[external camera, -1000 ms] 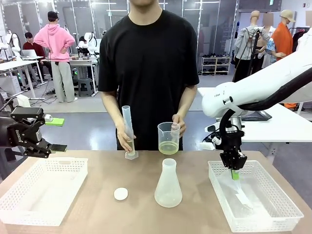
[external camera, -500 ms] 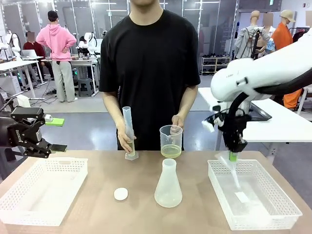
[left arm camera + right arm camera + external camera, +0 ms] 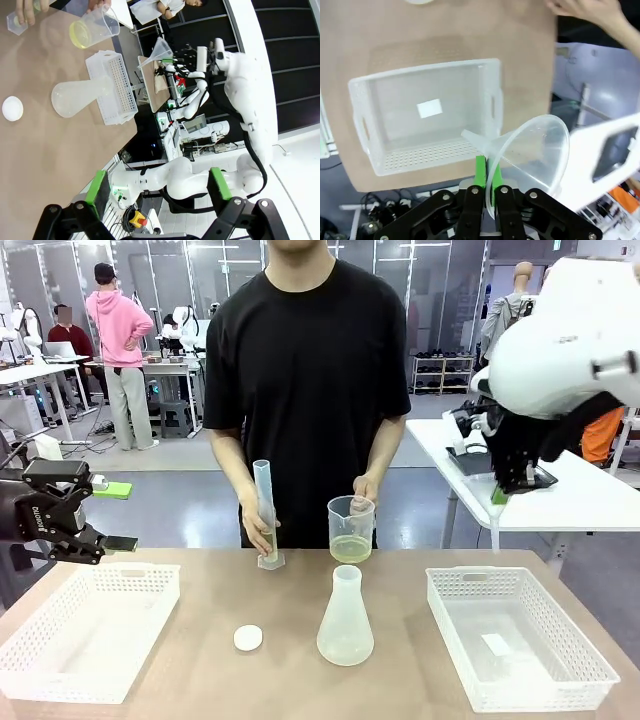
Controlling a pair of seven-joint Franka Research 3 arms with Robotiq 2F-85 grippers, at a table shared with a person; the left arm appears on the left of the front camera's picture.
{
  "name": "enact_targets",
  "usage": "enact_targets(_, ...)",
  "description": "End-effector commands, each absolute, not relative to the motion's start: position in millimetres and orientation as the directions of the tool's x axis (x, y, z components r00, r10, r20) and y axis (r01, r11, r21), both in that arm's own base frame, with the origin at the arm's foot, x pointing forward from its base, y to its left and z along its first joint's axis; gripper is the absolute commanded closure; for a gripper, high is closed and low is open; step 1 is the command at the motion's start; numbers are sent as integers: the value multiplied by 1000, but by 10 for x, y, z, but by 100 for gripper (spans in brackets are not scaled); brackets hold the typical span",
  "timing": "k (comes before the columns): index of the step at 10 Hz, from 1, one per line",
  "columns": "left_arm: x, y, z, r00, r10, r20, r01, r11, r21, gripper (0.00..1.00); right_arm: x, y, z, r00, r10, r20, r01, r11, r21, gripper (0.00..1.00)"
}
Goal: Prepare the solutions needed for the experiment.
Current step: Pick up the Plastic Funnel and insert it into the Big flask.
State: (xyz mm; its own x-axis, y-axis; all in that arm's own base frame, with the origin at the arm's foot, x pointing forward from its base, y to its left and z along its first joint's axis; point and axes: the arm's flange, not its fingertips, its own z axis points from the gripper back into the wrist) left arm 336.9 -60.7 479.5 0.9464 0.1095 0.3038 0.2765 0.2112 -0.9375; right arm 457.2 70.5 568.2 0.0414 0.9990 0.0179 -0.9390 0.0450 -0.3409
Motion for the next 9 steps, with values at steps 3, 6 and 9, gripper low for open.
enact_targets(3,3383,-633,4809,946,119,303,279,186,-942,0,4003,781,5708,123,990,66,-820,138,-556,100)
enact_targets(6,3383,-633,4809,946,119,303,279,186,-942,0,4005,773,5836,101,992,70,-829,123,-546,100)
enact_targets(9,3383,-633,4809,946,119,303,279,186,-942,0,4005,773,5836,101,992,70,-829,123,-546,100)
